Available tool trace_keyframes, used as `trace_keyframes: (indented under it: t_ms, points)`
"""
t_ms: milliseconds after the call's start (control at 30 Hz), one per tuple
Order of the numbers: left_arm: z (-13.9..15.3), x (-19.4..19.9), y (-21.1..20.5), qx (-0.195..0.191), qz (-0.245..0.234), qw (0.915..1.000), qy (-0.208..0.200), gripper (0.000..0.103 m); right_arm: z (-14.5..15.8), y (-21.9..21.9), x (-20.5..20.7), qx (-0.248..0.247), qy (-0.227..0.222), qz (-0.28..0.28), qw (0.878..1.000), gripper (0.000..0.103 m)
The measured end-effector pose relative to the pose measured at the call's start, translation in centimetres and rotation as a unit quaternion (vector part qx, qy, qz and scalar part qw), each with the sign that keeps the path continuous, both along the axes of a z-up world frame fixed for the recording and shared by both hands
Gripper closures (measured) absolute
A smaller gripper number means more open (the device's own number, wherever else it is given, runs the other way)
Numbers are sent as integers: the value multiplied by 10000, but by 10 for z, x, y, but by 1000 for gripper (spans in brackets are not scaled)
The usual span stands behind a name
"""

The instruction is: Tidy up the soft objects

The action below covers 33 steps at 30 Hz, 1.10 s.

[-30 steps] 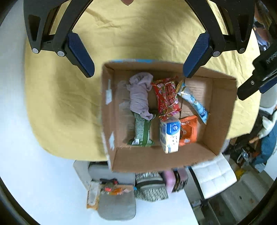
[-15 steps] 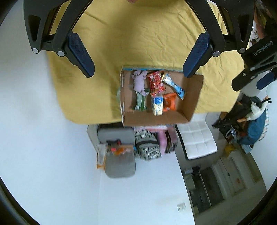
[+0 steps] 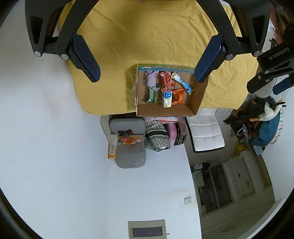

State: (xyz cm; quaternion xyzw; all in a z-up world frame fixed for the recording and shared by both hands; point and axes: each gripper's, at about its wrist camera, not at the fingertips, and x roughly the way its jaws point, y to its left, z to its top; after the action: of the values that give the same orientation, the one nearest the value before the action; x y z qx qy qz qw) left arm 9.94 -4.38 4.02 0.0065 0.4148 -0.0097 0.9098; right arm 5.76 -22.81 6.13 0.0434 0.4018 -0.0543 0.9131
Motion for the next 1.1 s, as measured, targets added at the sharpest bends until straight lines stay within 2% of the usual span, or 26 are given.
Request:
trace_keyframes:
  t_ms: [267,1100]
  points:
    - [4,-5,0,19,26,10000,-33,2,10,-7,-13,5,0,-18,10000,0]
    - [-3,-16,-9,115,87,9999,-88,2,5,-9,-12,55,17,155,9999,0]
